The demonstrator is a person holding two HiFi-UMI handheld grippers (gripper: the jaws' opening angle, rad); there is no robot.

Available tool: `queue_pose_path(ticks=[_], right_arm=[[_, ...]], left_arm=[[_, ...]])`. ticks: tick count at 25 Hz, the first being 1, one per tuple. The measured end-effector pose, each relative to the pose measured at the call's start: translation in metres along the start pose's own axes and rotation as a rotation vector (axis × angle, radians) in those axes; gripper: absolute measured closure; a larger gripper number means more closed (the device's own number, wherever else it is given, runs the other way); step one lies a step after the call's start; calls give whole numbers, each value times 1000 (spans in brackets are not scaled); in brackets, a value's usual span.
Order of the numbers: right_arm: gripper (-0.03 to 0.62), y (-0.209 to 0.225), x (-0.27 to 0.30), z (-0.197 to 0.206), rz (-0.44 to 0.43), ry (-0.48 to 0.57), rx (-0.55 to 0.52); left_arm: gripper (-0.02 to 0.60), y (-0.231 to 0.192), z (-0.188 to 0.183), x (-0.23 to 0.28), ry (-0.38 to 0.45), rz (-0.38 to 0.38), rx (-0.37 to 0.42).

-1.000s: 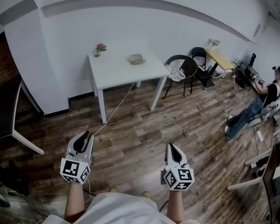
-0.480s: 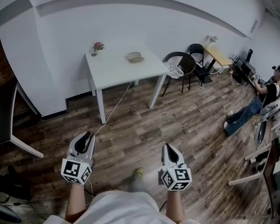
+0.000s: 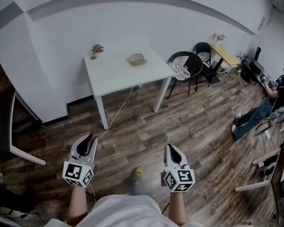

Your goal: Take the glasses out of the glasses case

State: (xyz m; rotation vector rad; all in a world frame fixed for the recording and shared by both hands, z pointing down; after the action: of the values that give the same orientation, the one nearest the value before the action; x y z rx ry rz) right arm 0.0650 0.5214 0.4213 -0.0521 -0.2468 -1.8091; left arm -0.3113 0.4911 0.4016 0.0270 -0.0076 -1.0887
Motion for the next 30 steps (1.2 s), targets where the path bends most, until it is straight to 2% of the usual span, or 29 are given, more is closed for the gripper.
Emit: queue_pose_path(ticks=[6, 18, 30], right_arm=[[591, 35, 55, -7, -8, -11, 12], [591, 119, 163, -50, -49, -6, 29], [591, 186, 227, -63, -87, -9, 44]], left_arm=[[499, -9, 5, 60, -23, -10, 1], [499, -9, -7, 191, -46, -41, 5], [499, 3, -9, 284, -60, -48, 24]])
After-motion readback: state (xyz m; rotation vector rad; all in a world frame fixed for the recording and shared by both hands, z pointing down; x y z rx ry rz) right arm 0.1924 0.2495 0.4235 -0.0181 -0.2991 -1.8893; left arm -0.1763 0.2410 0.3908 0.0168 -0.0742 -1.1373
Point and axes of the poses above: the fingertips, and each gripper's own axes: x forward along the fingers, y to its right, z out of its underside, the point moved 10 cm from there along -x, backward along the fingers
